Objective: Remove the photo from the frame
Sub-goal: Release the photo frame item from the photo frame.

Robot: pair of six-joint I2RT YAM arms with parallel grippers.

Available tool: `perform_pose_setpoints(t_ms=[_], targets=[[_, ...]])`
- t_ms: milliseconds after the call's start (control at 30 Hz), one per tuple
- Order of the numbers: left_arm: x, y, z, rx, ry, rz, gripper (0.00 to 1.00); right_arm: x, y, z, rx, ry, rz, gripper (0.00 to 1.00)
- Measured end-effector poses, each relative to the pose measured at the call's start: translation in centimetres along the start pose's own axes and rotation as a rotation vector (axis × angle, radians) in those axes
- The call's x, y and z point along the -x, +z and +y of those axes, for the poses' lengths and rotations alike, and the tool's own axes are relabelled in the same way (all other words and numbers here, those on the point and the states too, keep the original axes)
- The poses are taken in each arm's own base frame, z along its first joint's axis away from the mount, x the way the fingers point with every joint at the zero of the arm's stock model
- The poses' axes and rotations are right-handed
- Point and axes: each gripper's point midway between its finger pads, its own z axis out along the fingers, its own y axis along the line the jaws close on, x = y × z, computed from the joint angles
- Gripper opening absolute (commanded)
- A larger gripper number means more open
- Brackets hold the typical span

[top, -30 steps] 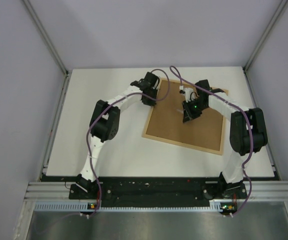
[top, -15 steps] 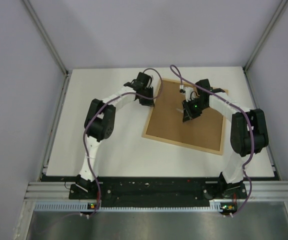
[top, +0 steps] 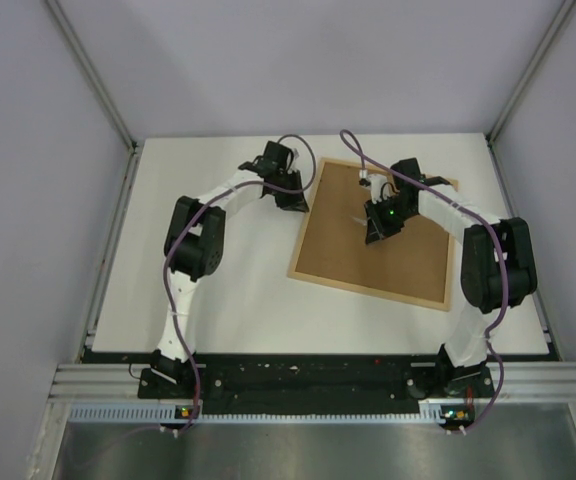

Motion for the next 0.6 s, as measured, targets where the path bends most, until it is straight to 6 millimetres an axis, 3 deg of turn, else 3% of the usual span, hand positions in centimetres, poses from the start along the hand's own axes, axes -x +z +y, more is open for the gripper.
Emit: perform_pose_setpoints(t_ms=[133, 300, 400, 500, 600], targets=[[0.8, -0.4, -1.0, -0.037, -0.012, -0.011, 0.39, 0.0, 0.0, 0.0, -0.001, 0.000, 0.001, 0.00], [2.6, -1.2, -2.5, -0.062, 0.014, -0.056, 0.51, 0.4, -0.3, -0.1, -0.008, -0.002, 0.004, 0.00], [4.0, -1.5, -3.4, -0.065, 0.049, -0.095, 0.54, 2.3, -0.5, -0.8, -0.027, -0.025, -0.014, 0.00], [5.3, -1.3, -3.8, -0.046, 0.100, -0.140, 0.55, 5.7, -0.4, -1.9, -0.048, -0.058, -0.053, 0.00], [5.4, -0.3, -3.2, -0.010, 0.135, -0.148, 0.57, 8.8, 0.4, -3.1, -0.059, -0.082, -0.084, 0.00]])
